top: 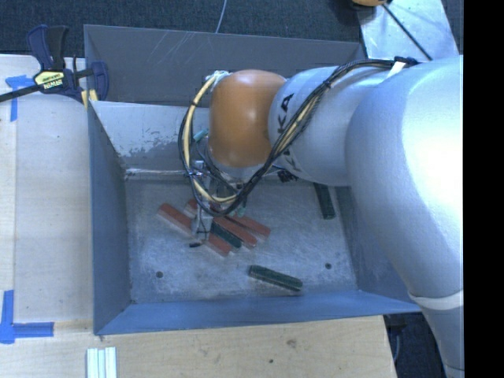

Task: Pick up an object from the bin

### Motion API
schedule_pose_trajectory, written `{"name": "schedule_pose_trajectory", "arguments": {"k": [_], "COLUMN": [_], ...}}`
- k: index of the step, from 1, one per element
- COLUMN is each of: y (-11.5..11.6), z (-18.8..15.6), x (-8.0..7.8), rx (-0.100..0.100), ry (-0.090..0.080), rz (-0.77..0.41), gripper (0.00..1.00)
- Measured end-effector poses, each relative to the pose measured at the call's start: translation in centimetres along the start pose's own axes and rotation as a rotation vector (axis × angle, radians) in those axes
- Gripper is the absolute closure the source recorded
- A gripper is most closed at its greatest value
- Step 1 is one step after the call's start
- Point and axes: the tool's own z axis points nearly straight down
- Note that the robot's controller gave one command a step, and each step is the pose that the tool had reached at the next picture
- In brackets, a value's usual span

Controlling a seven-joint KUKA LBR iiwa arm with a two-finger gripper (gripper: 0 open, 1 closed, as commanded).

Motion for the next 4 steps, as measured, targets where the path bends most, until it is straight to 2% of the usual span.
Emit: {"name": "schedule_pose_trajectory", "arguments": {"k": [1,2,3,4], "y": [-1.1,1.0,1.0,-2.4], "z": [-1.2,-0.2,-0.2,-3.2], "x": [2.3,3.9,3.9,2.2], "rx": [0.006,0.005,0.005,0.005], "ry": [-0.003,-0.005,-0.005,0.001], "rz": [0.180,0.006,0.006,0.001], "gripper": [0.00,1.00,1.00,1.00]}}
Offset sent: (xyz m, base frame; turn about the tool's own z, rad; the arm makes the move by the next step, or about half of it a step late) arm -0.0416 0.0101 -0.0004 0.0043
